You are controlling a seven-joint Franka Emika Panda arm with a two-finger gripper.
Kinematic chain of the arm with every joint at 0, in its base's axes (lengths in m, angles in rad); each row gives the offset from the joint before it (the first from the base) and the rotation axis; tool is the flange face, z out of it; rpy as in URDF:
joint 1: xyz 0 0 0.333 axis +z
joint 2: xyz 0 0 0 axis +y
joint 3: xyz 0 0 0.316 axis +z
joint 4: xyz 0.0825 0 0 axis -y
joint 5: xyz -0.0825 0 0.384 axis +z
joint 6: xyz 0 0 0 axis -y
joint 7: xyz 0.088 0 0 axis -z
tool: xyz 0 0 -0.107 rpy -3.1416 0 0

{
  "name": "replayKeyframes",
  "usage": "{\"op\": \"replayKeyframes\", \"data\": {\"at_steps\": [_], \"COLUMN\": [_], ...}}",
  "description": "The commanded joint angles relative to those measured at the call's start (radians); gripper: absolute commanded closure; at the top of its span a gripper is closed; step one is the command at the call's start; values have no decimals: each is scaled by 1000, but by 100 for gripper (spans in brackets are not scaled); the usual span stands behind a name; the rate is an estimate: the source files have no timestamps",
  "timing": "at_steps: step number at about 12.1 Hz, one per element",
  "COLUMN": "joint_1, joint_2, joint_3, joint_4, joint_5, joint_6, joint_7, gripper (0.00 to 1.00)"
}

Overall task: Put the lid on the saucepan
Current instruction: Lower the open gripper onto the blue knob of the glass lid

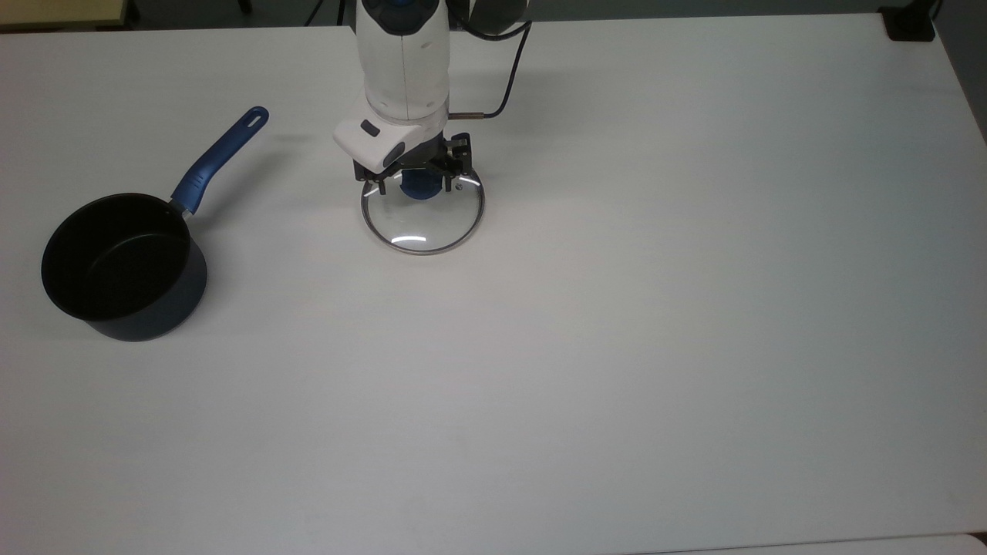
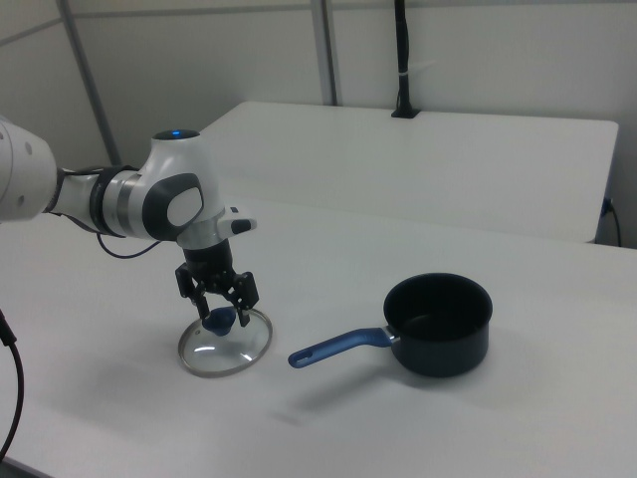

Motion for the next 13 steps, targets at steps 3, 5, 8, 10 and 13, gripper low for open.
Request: {"op": "replayKeyframes", "data": {"at_steps": [3,5,8,10,13], "joint_1": [2,4,4,2,-15], "joint_2": [-29,-29,-35,-35,-56], "joint_3": [-4,-4,-4,-4,-5], "joint_4": [-34,-40,-44,-42,22], "joint_5": [60,60,60,60,63], "joint_6": [14,5,-9,-5,-52], "joint_7": [-8,-6,56,61,64], "gripper": [26,29,29,49,58]}}
